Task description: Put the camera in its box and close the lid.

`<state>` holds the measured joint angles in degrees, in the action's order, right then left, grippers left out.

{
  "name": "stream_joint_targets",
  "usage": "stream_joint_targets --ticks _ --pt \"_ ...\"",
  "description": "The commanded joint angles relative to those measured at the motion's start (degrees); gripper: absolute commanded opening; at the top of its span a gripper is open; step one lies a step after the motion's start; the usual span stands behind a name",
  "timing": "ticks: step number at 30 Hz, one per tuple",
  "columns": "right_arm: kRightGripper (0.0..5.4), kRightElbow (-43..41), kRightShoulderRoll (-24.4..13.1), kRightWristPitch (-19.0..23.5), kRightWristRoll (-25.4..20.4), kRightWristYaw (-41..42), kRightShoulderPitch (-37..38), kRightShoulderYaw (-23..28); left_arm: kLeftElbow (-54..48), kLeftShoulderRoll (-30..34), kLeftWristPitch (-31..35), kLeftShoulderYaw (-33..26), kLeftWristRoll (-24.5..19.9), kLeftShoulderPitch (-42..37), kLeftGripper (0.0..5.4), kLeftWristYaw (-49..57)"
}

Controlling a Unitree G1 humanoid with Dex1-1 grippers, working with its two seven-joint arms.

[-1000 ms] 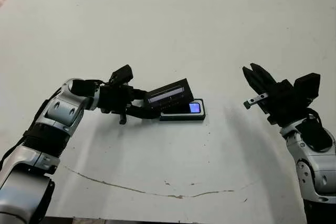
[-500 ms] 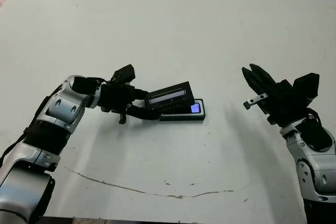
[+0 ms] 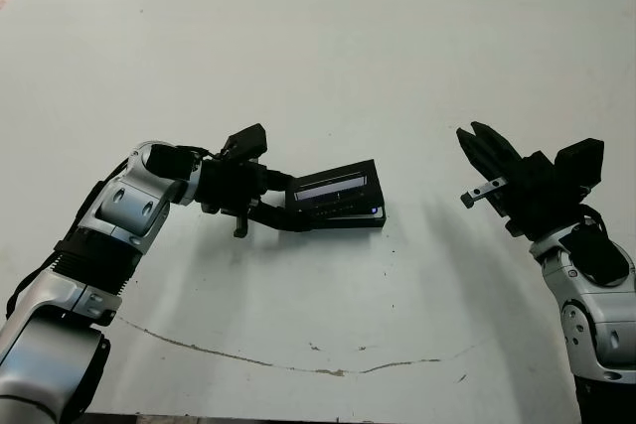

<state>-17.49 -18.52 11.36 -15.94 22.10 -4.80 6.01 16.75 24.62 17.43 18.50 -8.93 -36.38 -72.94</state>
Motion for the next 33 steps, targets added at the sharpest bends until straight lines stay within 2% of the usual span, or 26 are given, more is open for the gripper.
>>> stream_joint_targets --ticks 1,11,15,20,33 --pt "0.0 0.7 -0.4 0.1 0.3 0.1 0.6 0.3 0.6 -0.1 0.3 0.8 0.8 1.1 1.5 0.7" --pt "0.0 0.6 -0.4 -0.5 0.1 0.7 0.9 0.3 0.0 -0.4 -1.8 2.9 6.3 2.8 1.48 8.3" --pt "0.0 -0.1 -0.4 0.6 0.0 0.4 1.0 0.3 -0.3 -0.1 -2.2 3.6 7.0 2.9 1.42 8.4" --pt "0.0 0.0 -0.2 0.2 0.2 0.4 1.0 0.1 -1.3 0.8 -1.4 3.8 6.3 2.7 1.42 6.5" --pt "0.0 -0.9 -0.3 0.5 1.4 -0.6 1.3 -0.3 -0.2 2.4 -2.2 5.8 8.5 0.8 1.42 4.6"
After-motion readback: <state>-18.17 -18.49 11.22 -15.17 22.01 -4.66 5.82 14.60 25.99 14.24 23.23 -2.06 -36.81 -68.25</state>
